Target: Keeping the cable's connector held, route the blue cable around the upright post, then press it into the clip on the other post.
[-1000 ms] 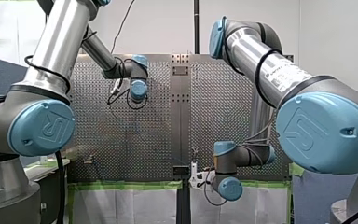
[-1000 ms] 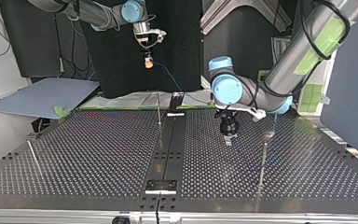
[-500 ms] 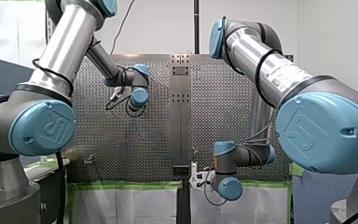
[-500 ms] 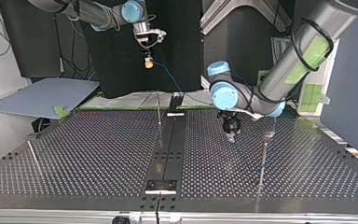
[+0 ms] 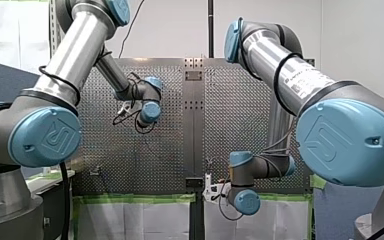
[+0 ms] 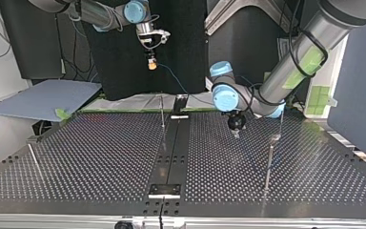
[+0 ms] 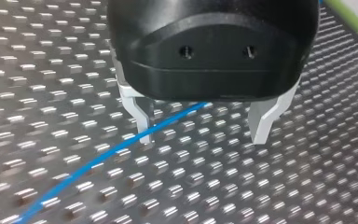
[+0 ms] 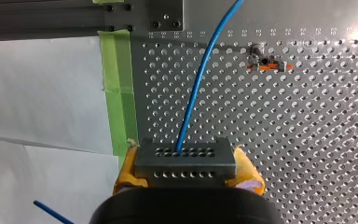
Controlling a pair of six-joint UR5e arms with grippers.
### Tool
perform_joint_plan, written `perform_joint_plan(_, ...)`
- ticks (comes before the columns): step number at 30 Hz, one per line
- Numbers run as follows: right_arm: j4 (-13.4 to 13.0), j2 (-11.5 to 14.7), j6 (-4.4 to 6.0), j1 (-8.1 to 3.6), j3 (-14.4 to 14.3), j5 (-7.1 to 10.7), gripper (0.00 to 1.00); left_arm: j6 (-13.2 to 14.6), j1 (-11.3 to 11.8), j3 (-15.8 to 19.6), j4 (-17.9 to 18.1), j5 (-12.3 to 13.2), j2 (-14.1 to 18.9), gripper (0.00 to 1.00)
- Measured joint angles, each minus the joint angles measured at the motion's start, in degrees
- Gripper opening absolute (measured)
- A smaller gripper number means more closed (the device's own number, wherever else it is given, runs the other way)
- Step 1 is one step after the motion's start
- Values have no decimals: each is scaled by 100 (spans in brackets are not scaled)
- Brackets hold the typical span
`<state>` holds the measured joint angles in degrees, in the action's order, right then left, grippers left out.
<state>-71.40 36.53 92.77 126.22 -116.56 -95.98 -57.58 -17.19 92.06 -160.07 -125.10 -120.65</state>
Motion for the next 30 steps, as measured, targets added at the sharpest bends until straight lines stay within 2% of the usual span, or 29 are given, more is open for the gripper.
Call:
perform_joint_plan(6,3,0,8,-1,0,0,0,-13,-48,-1,-73,-84,-320,100)
perform_joint_plan(14,0,0,14,-3,0,0,0,-98,-81,1,-125,-81,-447,100)
perform_joint_plan(22,-11,0,39,-3,-1,0,0,-345,-185,1,-184,142,-757,100)
perform_joint_plan(30,-22,0,48,-3,0,-4,0,-528,-269,1,-232,258,-875,100)
